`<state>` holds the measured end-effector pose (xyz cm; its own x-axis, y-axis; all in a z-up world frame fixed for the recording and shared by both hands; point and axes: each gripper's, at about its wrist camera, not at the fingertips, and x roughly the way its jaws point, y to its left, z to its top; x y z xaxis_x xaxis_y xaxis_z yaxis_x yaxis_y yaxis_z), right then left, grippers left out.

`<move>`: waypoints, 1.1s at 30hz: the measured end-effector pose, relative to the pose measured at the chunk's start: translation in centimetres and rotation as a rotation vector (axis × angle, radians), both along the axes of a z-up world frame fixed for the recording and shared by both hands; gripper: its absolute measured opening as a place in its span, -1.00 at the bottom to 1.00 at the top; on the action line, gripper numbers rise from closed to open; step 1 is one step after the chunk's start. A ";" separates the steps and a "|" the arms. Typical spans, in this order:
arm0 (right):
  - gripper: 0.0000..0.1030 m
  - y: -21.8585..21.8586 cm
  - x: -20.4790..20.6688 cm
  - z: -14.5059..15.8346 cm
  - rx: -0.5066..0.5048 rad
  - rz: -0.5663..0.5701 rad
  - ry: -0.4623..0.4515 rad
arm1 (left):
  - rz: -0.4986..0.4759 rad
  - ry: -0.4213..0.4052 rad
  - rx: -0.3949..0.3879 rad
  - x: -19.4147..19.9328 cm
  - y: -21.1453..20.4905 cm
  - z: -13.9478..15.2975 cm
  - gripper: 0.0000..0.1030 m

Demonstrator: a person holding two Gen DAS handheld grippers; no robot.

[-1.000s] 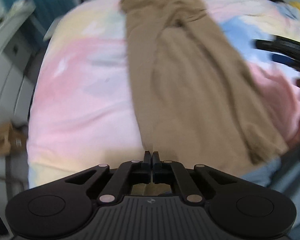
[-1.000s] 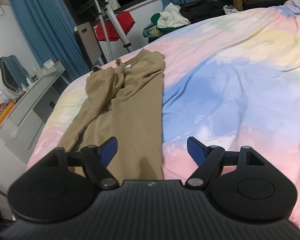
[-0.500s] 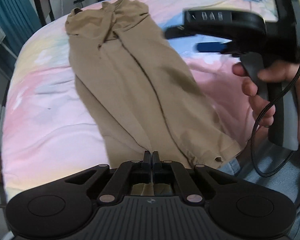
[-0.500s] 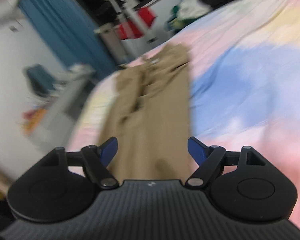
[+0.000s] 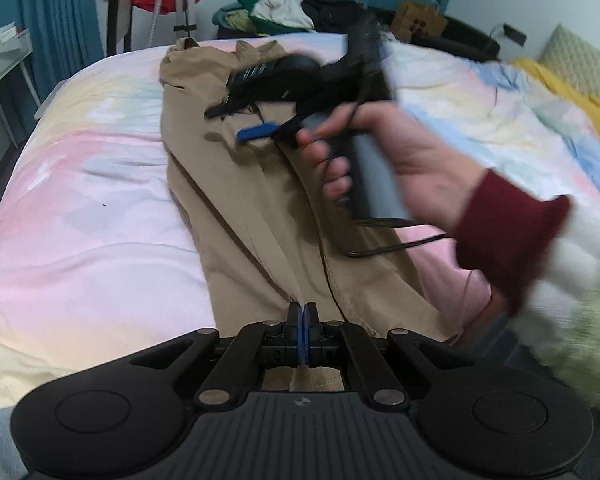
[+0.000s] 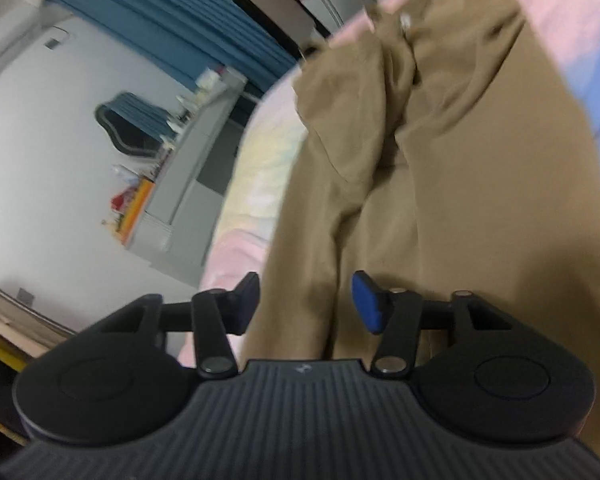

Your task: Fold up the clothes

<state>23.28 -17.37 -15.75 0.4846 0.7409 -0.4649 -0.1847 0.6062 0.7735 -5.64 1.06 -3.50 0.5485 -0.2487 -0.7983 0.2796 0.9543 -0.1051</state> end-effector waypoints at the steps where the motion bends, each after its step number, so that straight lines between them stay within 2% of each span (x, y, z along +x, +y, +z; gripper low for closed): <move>1: -0.21 0.6 0.6 -0.7 -0.003 0.002 0.013 | 0.003 -0.008 -0.006 -0.3 0.2 0.2 -0.99; 2: -0.25 1.1 1.0 -1.2 0.001 0.013 0.010 | 0.005 -0.015 -0.011 -0.5 0.4 0.3 -0.99; 3: -0.37 1.6 1.4 -1.6 0.005 0.025 0.006 | 0.007 -0.023 -0.016 -0.8 0.5 0.4 -0.99; 4: -0.58 1.9 1.5 -1.7 -0.008 0.024 -0.007 | 0.006 -0.030 -0.016 -1.1 0.6 0.4 -0.99; 6: -0.86 2.3 1.7 -1.8 -0.037 0.021 -0.034 | -0.002 -0.037 -0.029 -1.5 0.6 0.6 -0.99; 8: -0.89 2.0 1.5 -1.2 -0.043 0.002 -0.051 | -0.013 -0.038 -0.041 -1.7 0.2 0.6 -0.99; 13: -0.89 1.0 0.7 2.3 -0.109 -0.037 -0.186 | -0.053 -0.006 -0.072 -0.9 -1.2 -1.3 -0.99; 20: -0.85 1.0 0.6 1.5 -0.262 -0.036 -0.198 | -0.086 0.119 -0.032 1.4 -2.5 -6.2 -0.95; 23: -0.83 0.4 -0.4 2.2 -0.290 -0.029 -0.206 | -0.092 0.110 -0.035 1.1 -2.1 -5.9 -0.59; 25: -0.76 -0.3 -1.5 2.9 -0.301 -0.031 -0.210 | -0.090 0.088 -0.051 0.6 -1.4 -5.1 -0.19; 26: -0.70 -0.8 -2.3 3.4 -0.302 -0.035 -0.211 | -0.088 0.077 -0.060 0.4 -0.9 -4.7 -0.13; 27: -0.51 -1.4 -3.5 3.9 -0.307 -0.045 -0.213 | -0.082 0.067 -0.070 0.2 -0.4 -4.2 -0.06; 28: -0.20 -2.1 -4.7 4.4 -0.313 -0.056 -0.215 | -0.063 0.060 -0.085 0.2 0.4 -3.9 0.06; 29: -0.05 -2.7 -5.9 4.9 -0.319 -0.066 -0.217 | -0.036 0.069 -0.109 0.6 1.3 -3.8 0.12; 30: 0.19 -3.4 -7.2 5.4 -0.337 -0.084 -0.220 | -0.006 0.081 -0.135 1.0 2.2 -3.7 0.22; 31: 0.23 -3.9 -8.6 5.9 -0.364 -0.100 -0.223 | 0.030 0.103 -0.160 1.6 3.1 -3.9 0.23; 33: 0.23 -5.1 -11.5 6.8 -0.386 -0.116 -0.242 | 0.090 0.135 -0.159 3.0 4.4 -4.2 0.22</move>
<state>11.78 -22.47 -8.92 0.6825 0.4710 -0.5589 -0.2464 0.8682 0.4308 -2.61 5.49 -7.71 0.4651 -0.3326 -0.8204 0.1676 0.9431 -0.2873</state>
